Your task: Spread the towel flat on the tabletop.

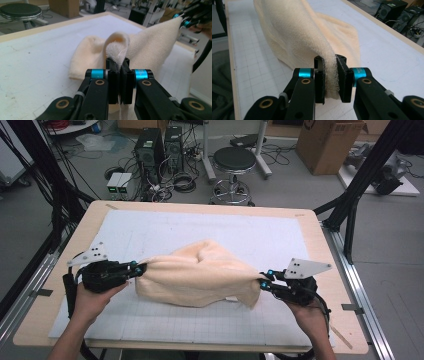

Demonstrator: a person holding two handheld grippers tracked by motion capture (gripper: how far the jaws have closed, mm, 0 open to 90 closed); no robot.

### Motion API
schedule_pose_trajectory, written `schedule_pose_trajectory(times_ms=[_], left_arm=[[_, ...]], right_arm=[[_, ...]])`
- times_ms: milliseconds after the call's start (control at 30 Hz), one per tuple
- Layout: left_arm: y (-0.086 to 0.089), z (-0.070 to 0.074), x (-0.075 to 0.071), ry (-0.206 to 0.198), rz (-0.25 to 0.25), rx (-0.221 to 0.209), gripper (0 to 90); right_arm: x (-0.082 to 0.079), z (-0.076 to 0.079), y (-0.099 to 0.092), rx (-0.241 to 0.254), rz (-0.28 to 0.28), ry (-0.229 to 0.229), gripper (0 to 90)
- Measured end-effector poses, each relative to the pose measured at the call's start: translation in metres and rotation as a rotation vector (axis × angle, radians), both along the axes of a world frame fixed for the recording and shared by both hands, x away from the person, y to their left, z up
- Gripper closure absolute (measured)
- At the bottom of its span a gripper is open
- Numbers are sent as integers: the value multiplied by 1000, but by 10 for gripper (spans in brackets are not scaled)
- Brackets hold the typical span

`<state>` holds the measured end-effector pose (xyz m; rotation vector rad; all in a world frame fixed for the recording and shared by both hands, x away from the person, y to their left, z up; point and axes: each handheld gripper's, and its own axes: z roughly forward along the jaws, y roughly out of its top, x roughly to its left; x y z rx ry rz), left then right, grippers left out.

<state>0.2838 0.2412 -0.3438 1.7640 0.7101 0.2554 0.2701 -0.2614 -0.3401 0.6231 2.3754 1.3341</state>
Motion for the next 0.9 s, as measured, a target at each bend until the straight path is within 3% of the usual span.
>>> schedule_pose_trajectory(times_ms=[33, 67, 200, 300, 367, 467, 600, 700, 800, 900], left_arm=[[-2, -1, 1, -3, 5, 21, 865], [-7, -7, 4, 7, 19, 72, 864], [-13, -28, 21, 40, 63, 122, 862], [-18, -43, 38, 78, 95, 125, 859], [-22, -51, 52, 108, 119, 94, 859], [-26, -56, 63, 135, 132, 85, 836], [-26, -57, 63, 135, 115, 76, 700], [-24, -50, 54, 91, 90, 101, 646], [-20, -43, 46, 61, 98, 130, 593], [-16, -40, 42, 42, 119, 141, 553]], right_arm=[[2, -1, 1, -6, -3, 9, 792], [6, -4, 4, -22, -5, 17, 791], [28, -27, 15, -45, -7, 87, 789], [43, -39, 18, -71, -29, 124, 784], [52, -44, 18, -78, -43, 135, 779], [62, -47, 17, -73, -66, 143, 739], [57, -42, 10, -19, -55, 124, 668], [48, -35, 4, 24, -45, 107, 640], [37, -28, -1, 70, -36, 81, 613], [26, -21, -1, 76, -20, 57, 599]])
